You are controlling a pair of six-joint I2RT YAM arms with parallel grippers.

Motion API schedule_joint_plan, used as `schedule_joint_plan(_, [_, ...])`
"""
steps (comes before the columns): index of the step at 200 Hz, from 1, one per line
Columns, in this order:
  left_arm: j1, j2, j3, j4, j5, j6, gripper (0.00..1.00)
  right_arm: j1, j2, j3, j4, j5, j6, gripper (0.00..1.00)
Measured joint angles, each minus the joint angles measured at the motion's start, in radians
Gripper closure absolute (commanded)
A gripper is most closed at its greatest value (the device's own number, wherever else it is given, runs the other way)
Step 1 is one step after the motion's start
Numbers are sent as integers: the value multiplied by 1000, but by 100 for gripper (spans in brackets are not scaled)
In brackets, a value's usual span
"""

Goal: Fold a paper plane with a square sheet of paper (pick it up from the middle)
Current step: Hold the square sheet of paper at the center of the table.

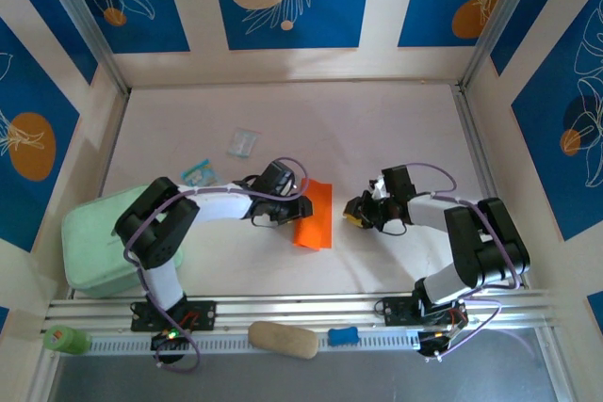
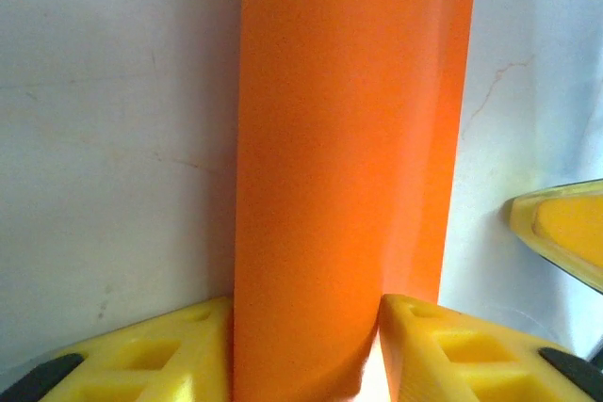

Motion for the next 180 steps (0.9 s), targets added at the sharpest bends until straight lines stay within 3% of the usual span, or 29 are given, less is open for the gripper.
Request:
schedule_joint_plan(102, [-23,28,71,-90,-60,-68,50,5,-5,0,-7,1,0,76])
schedule_joint_plan(180, [-56,92,207,-272,-138,-67,47,31,14,4,-8,2,0,76])
